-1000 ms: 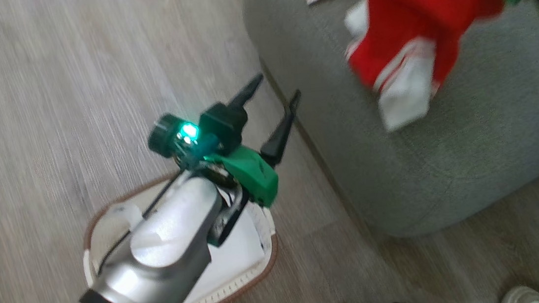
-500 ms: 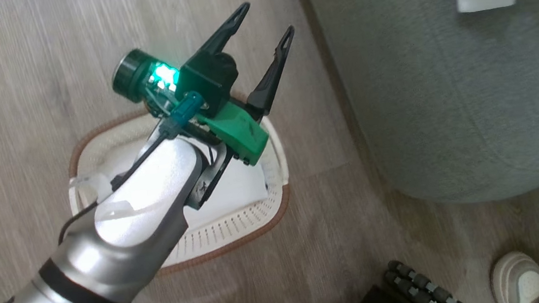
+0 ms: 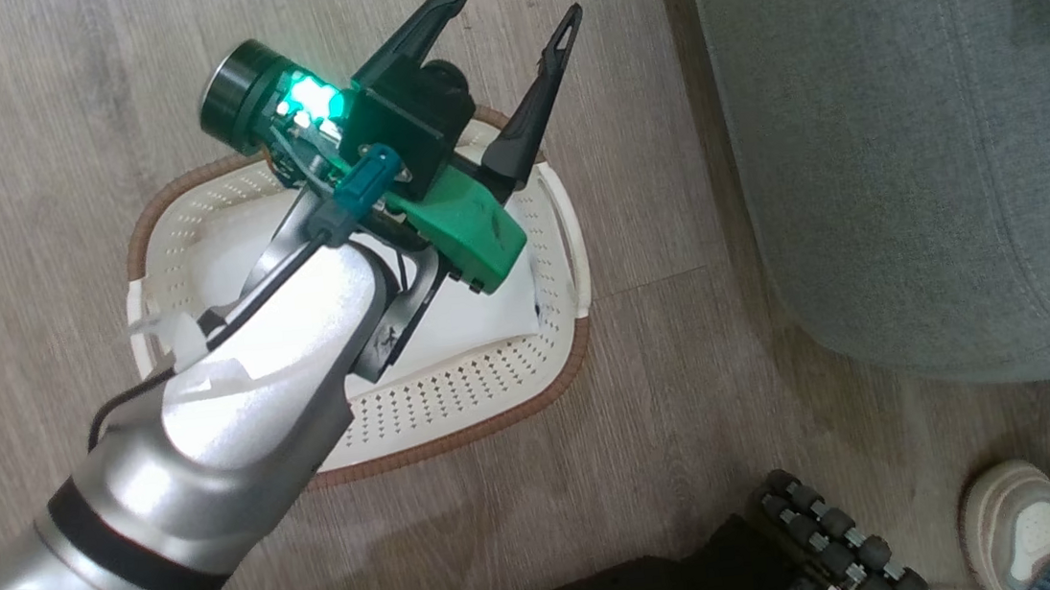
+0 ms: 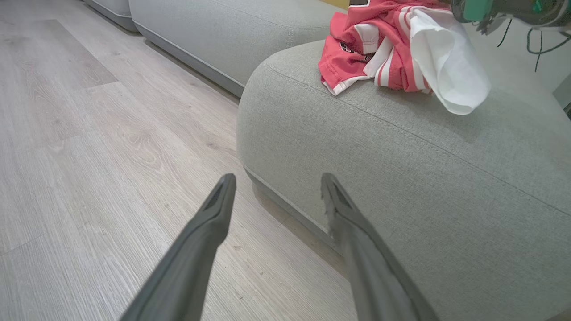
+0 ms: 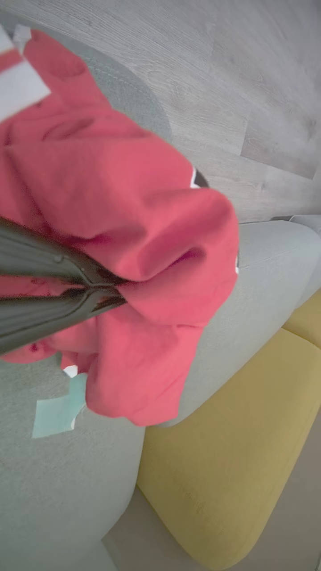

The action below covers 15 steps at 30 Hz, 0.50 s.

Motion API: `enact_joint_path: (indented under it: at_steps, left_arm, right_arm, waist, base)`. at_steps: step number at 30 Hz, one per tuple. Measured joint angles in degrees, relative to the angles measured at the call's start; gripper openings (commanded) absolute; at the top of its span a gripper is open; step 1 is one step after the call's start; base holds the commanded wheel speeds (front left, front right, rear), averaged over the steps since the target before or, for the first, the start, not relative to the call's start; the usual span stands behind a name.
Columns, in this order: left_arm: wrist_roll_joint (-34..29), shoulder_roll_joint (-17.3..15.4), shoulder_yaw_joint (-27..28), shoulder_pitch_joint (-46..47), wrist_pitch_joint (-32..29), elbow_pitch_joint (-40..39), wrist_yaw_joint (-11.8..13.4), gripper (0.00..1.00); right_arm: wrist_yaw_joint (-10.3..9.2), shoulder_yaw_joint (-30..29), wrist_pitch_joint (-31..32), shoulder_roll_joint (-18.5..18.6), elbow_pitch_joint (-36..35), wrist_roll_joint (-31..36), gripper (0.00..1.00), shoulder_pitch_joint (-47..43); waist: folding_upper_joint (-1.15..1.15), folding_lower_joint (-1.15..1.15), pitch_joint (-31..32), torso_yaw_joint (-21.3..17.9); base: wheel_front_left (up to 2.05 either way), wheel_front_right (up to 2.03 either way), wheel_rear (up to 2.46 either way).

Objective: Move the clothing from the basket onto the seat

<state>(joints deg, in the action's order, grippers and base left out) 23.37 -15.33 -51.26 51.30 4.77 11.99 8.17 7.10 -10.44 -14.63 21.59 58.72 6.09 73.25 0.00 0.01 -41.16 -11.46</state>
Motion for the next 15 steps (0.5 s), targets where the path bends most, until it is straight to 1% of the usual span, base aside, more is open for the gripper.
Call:
enact_joint_path:
  at_steps: [1, 2, 3, 4, 9, 11, 15]
  left_arm:
    - [0.01, -0.12, 0.01, -0.01, 0.00, -0.12, 0.00, 1.00]
    - [0.01, -0.12, 0.01, -0.01, 0.00, -0.12, 0.00, 1.00]
    - [0.02, -0.19, 0.01, -0.02, 0.00, -0.14, 0.01, 1.00]
    - [0.04, -0.30, 0.02, -0.07, 0.00, -0.18, 0.02, 1.00]
    - [0.88, -0.89, 0.21, -0.43, 0.22, -0.26, 0.62, 1.00]
    - [1.10, -1.00, 0.34, -0.91, 0.75, -0.38, 0.75, 1.00]
    - [2.07, -1.11, 1.12, -2.38, 2.14, -0.48, 1.29, 1.00]
  right_arm:
    - [0.00, -0.81, 0.00, -0.20, 0.34, 0.37, 0.06, -0.26]
    - [0.00, -0.81, 0.00, -0.20, 0.34, 0.37, 0.33, -0.26]
    - [0.00, -1.56, 0.00, -0.37, 0.82, 0.68, 0.63, -0.23]
    - [-0.01, -2.03, 0.00, -0.68, 0.90, 0.99, 1.00, -0.22]
    - [-0.01, -2.31, 0.00, -2.50, 0.74, 1.89, 1.00, -0.31]
    - [-0.01, -2.21, 0.00, -3.25, -0.27, 1.05, 1.00, -0.83]
    - [0.00, 0.30, 0.00, -3.57, -2.13, -0.86, 1.00, -3.72]
  waist:
    - [0.00, 0.00, 0.00, -0.09]
    - [0.00, 0.00, 0.00, -0.09]
    - [0.00, 0.00, 0.04, -0.19]
    - [0.00, 0.00, 0.12, -0.34]
    - [0.00, 0.00, 0.76, -1.28]
    - [0.00, 0.00, 1.26, -1.64]
    - [0.00, -0.01, 2.77, -2.28]
  base:
    - [0.00, 0.00, 0.00]
    - [0.00, 0.00, 0.00]
    - [0.00, 0.00, 0.00]
    - [0.00, 0.00, 0.00]
    - [0.00, 0.00, 0.00]
    - [0.00, 0.00, 0.00]
    - [0.00, 0.00, 0.00]
